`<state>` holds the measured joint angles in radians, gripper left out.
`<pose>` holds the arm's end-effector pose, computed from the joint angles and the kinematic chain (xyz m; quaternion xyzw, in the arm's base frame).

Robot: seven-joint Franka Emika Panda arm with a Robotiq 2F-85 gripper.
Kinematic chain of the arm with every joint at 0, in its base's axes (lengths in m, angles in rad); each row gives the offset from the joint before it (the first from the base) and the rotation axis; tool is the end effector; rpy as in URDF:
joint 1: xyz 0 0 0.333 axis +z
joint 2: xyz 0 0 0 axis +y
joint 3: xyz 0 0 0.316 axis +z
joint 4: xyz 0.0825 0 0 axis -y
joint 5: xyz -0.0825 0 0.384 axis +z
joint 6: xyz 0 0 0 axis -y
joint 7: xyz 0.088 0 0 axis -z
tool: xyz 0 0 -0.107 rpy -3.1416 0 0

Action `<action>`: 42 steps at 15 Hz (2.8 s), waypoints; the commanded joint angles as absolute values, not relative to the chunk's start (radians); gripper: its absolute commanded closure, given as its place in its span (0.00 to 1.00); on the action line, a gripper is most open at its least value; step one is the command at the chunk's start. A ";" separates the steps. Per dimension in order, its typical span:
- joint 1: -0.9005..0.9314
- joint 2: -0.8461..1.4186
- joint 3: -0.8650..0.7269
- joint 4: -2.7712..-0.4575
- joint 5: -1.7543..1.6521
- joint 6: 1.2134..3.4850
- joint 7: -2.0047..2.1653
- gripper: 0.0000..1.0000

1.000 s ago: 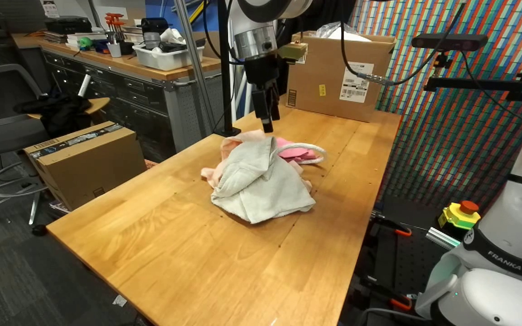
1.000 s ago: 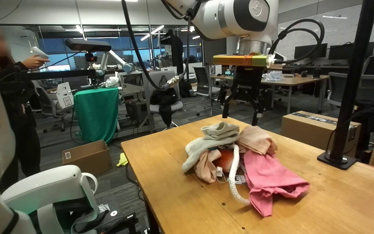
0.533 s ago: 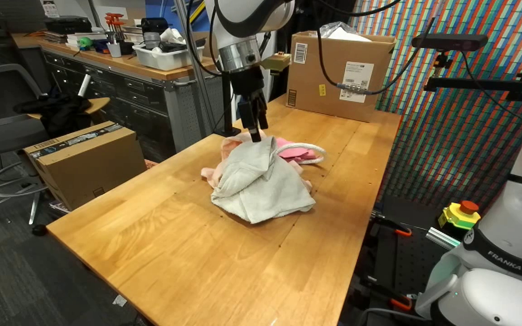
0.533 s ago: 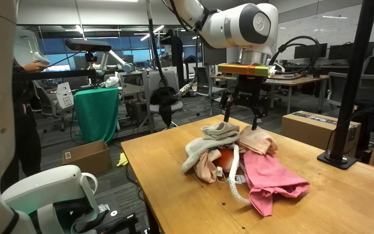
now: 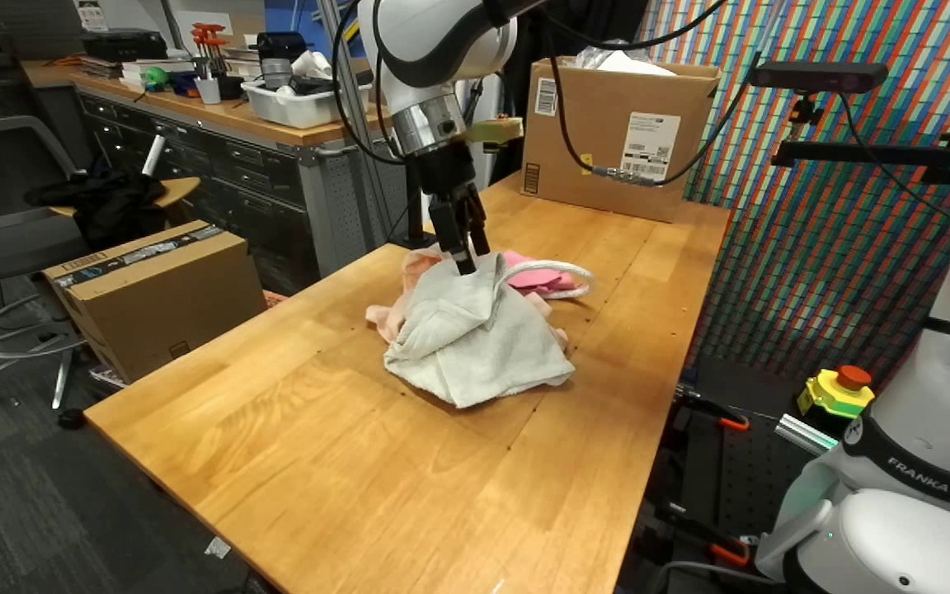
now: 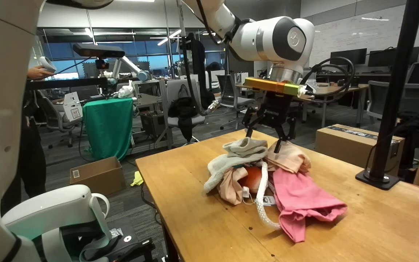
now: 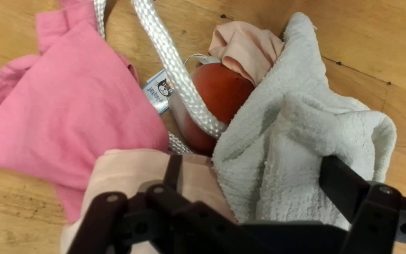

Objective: Separate the clothes, rope and plush toy on the table

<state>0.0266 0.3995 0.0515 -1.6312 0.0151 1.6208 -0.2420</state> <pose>0.6159 0.0467 0.3626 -0.9668 -0.1542 0.2011 0.0341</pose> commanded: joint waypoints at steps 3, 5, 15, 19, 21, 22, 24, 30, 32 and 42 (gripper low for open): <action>0.008 0.444 0.064 -1.513 0.083 1.470 -0.252 0.00; 0.003 0.454 0.063 -1.495 0.111 1.444 -0.253 0.00; -0.012 0.511 0.064 -1.475 0.169 1.430 -0.270 0.00; -0.012 0.521 0.064 -1.465 0.164 1.427 -0.270 0.30; -0.012 0.518 0.065 -1.463 0.164 1.425 -0.272 0.47; -0.012 0.518 0.065 -1.460 0.164 1.425 -0.272 0.55; -0.014 0.514 0.065 -1.460 0.166 1.428 -0.277 0.70; -0.016 0.505 0.065 -1.457 0.162 1.436 -0.295 1.00; -0.014 0.497 0.064 -1.459 0.155 1.443 -0.296 0.97; -0.014 0.274 0.021 -1.413 0.072 1.462 -0.206 0.97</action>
